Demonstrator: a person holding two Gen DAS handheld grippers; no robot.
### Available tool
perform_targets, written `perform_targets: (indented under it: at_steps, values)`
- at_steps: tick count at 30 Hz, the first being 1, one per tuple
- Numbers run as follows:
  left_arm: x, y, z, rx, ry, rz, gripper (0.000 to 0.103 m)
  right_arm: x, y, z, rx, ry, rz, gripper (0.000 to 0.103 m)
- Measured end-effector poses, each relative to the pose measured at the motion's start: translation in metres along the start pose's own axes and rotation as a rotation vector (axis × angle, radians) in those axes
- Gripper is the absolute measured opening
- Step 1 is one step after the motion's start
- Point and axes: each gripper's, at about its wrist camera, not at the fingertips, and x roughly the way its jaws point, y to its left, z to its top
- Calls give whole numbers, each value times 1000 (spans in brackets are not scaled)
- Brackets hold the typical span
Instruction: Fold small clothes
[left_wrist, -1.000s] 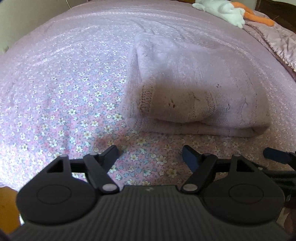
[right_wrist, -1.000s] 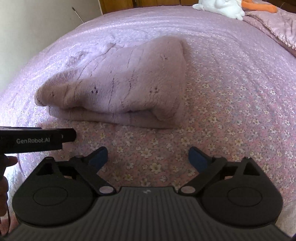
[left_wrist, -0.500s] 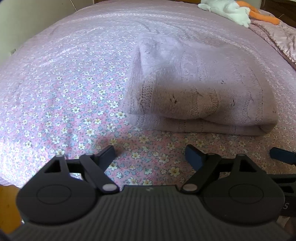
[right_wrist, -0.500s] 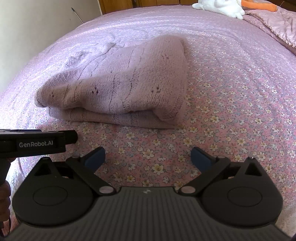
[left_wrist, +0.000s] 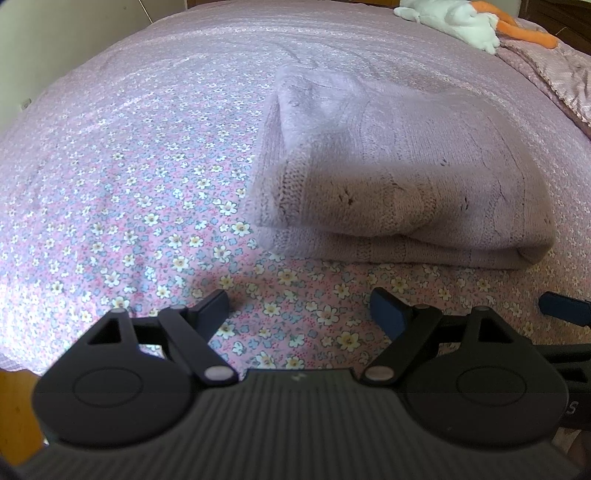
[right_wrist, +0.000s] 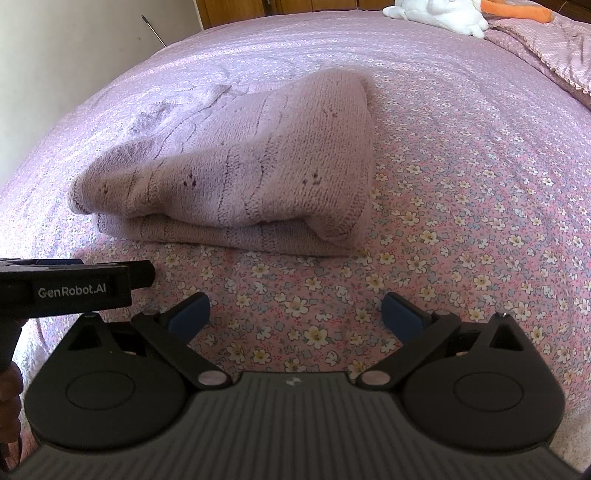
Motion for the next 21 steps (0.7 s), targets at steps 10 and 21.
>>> perform_targets:
  at_steps: [10, 21]
  values:
    - [1, 1, -1, 2, 1, 3, 85, 2, 2, 1, -8, 9, -8, 103]
    - [1, -2, 0, 4, 0, 9, 85, 2, 2, 1, -7, 8, -9, 103]
